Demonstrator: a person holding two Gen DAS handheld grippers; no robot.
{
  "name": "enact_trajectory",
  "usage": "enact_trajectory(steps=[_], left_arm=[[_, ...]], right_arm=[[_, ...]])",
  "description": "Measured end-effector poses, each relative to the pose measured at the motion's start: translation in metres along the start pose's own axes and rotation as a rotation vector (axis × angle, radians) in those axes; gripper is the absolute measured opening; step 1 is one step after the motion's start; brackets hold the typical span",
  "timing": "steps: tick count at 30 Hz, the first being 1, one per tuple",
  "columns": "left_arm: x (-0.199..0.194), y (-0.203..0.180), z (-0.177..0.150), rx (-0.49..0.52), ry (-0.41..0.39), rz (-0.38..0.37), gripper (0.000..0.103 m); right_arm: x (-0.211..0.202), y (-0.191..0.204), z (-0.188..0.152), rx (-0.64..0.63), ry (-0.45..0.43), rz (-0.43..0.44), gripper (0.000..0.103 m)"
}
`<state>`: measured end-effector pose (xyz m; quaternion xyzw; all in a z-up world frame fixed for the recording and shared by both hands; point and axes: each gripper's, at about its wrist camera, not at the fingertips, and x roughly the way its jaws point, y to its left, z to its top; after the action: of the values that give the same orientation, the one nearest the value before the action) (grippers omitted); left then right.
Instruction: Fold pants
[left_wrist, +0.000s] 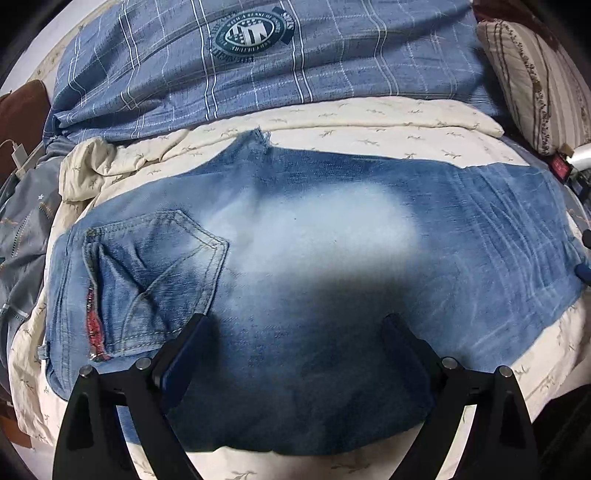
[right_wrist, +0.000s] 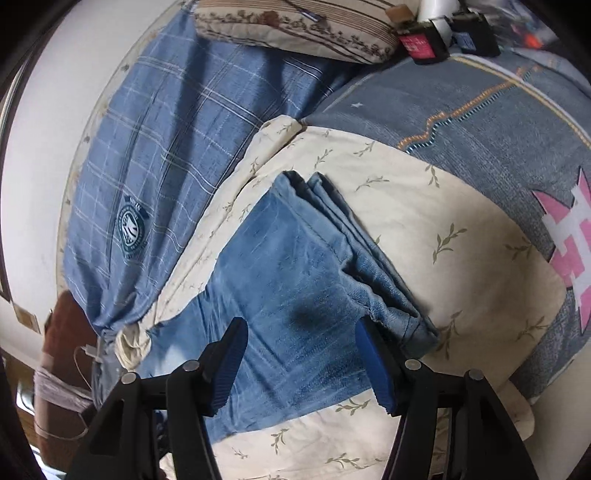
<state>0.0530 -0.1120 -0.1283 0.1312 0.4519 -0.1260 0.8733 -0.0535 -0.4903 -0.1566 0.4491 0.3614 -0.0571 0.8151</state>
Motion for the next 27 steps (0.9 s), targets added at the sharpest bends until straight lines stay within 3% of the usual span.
enact_trajectory(steps=[7,11,14,20,27], left_arm=[[-0.044,0.029,-0.009,-0.002,-0.148,0.057,0.094],[-0.052,0.062,-0.014,-0.016,-0.19,0.14,0.094],[-0.048,0.091,-0.017,-0.062,-0.181,0.193,0.094],[-0.036,0.147,-0.022,-0.239,-0.137,0.226,0.094],[-0.029,0.164,-0.034,-0.321,-0.11,0.207,0.094]], right_arm=[[-0.01,0.017,-0.007,-0.058,-0.04,0.057,0.064],[-0.009,0.033,-0.013,-0.113,-0.043,0.064,0.064],[-0.008,0.043,-0.019,-0.14,-0.046,0.076,0.064],[0.006,0.061,-0.03,-0.173,-0.013,0.07,0.064],[0.024,0.079,-0.04,-0.215,0.029,0.057,0.064]])
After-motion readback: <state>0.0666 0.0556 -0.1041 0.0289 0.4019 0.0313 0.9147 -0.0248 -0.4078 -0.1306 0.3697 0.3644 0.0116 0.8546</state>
